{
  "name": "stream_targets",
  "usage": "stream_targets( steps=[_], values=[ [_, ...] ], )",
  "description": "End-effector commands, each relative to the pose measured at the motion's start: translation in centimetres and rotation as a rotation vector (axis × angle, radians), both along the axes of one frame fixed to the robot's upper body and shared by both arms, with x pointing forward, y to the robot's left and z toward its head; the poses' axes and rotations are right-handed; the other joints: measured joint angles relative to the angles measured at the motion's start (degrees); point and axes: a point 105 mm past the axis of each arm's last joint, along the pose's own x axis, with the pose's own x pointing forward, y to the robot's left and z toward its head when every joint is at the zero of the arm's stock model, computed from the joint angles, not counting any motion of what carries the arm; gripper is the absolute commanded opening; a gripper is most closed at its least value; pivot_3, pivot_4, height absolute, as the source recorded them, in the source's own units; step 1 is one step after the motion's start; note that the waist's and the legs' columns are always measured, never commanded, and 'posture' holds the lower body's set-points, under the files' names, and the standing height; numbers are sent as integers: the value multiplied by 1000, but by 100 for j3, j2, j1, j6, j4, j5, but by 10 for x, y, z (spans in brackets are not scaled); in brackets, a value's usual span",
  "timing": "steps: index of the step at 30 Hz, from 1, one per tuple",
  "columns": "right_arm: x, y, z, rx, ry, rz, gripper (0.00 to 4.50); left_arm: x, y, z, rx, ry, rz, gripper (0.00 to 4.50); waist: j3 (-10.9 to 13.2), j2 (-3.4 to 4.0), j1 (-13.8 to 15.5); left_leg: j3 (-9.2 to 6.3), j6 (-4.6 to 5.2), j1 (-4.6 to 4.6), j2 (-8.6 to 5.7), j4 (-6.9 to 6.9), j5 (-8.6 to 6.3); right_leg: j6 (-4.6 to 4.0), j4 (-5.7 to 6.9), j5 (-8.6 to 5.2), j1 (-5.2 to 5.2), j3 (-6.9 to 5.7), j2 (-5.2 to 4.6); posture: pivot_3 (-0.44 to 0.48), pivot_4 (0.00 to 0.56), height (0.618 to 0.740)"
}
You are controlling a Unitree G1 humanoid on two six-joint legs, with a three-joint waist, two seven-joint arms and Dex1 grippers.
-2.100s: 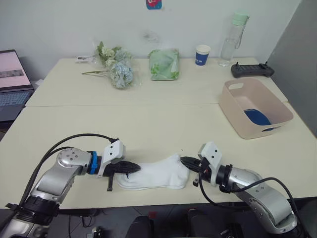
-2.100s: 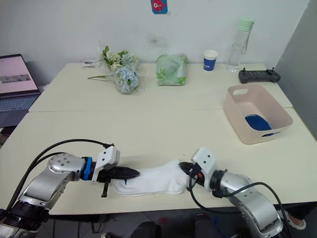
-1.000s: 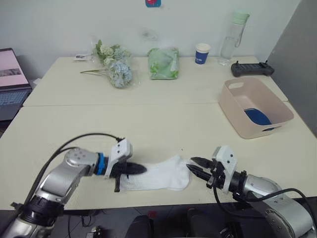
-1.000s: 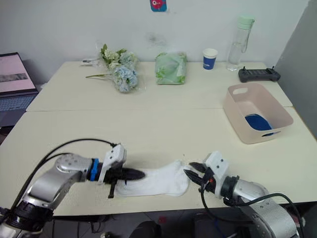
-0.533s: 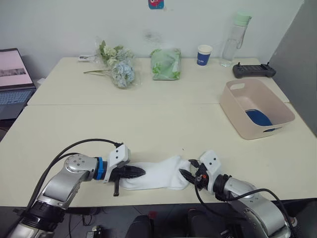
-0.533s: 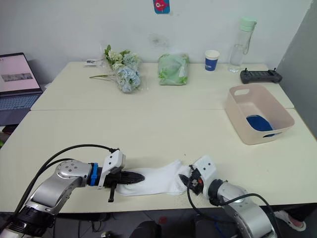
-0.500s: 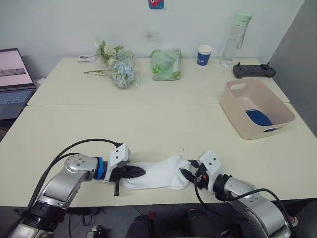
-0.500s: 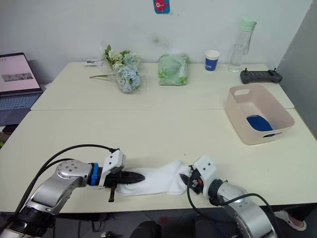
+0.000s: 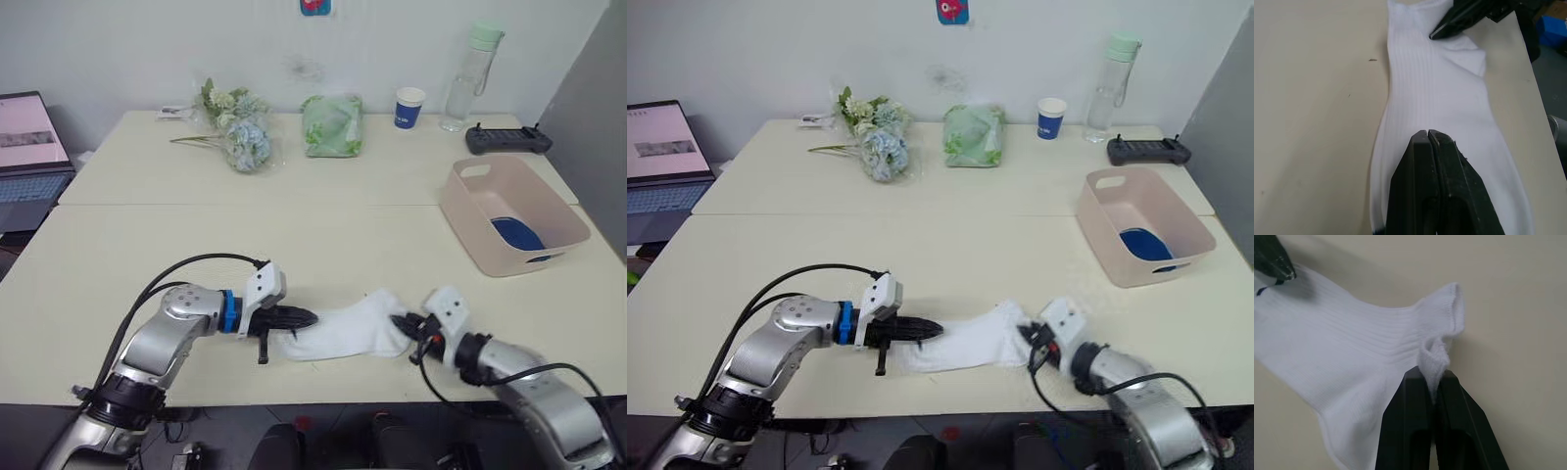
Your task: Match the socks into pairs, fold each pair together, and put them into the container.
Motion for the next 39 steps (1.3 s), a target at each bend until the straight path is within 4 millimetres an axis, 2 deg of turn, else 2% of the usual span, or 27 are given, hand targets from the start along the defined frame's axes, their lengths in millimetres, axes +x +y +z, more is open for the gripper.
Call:
stream_targets(
  steps=[1,5,9,13,16,19,21,25,30,35,39],
  values=[
    [-7,13,32,49,-58,100,35,4,-11,-5,11,-3,-31,0,2,3,-23,1,0,1,2,-2,0,0,2,0,-2,2,0,0,150,740],
    [-17,36,45,82,-41,197,35,11,-16,-19,89,-9,-41,0,2,3,-22,-12,0,-1,10,-1,0,0,5,0,-3,-8,7,0,150,740],
    [-23,55,44,93,21,272,35,9,-9,-26,135,6,-54,0,2,3,-27,-15,1,0,9,-1,0,0,6,0,-2,-7,8,0,150,740],
    [-22,67,40,126,106,277,35,8,-3,-26,149,1,-52,0,2,2,-23,-13,1,2,8,0,0,-1,7,0,-2,-4,1,0,150,740],
    [-20,81,36,172,197,281,35,13,3,-19,138,-14,-24,0,1,2,-30,-15,0,3,11,-1,0,-1,9,1,-2,-5,-2,0,150,740],
    [-18,87,37,196,254,288,35,11,13,-8,135,-7,-21,0,1,2,-34,-18,0,3,12,-1,0,-2,11,1,-4,-6,-1,0,150,740],
    [-18,89,39,219,289,291,35,6,18,-9,158,4,-29,0,2,4,-33,-20,0,2,13,-2,0,-2,11,1,-7,-7,0,0,150,740],
    [-17,99,37,227,344,301,35,6,22,-29,192,11,6,0,2,4,-19,-21,1,-1,10,-3,0,-2,7,0,-8,-8,-7,0,150,740],
    [-11,116,27,221,391,290,35,7,18,-33,177,21,27,0,1,6,-18,-20,1,-1,0,-2,0,-2,7,0,-6,-9,-20,0,150,740],
    [1,120,17,210,391,222,35,8,21,-31,186,7,30,0,1,6,-18,-20,0,-1,-2,-3,0,-2,9,0,-6,-11,-22,0,150,740],
    [-1,123,45,274,333,266,1115,11,25,-28,188,-11,50,0,1,6,-20,-19,0,-1,-2,-3,0,-2,8,0,-7,-10,-23,0,150,740]
  ],
)
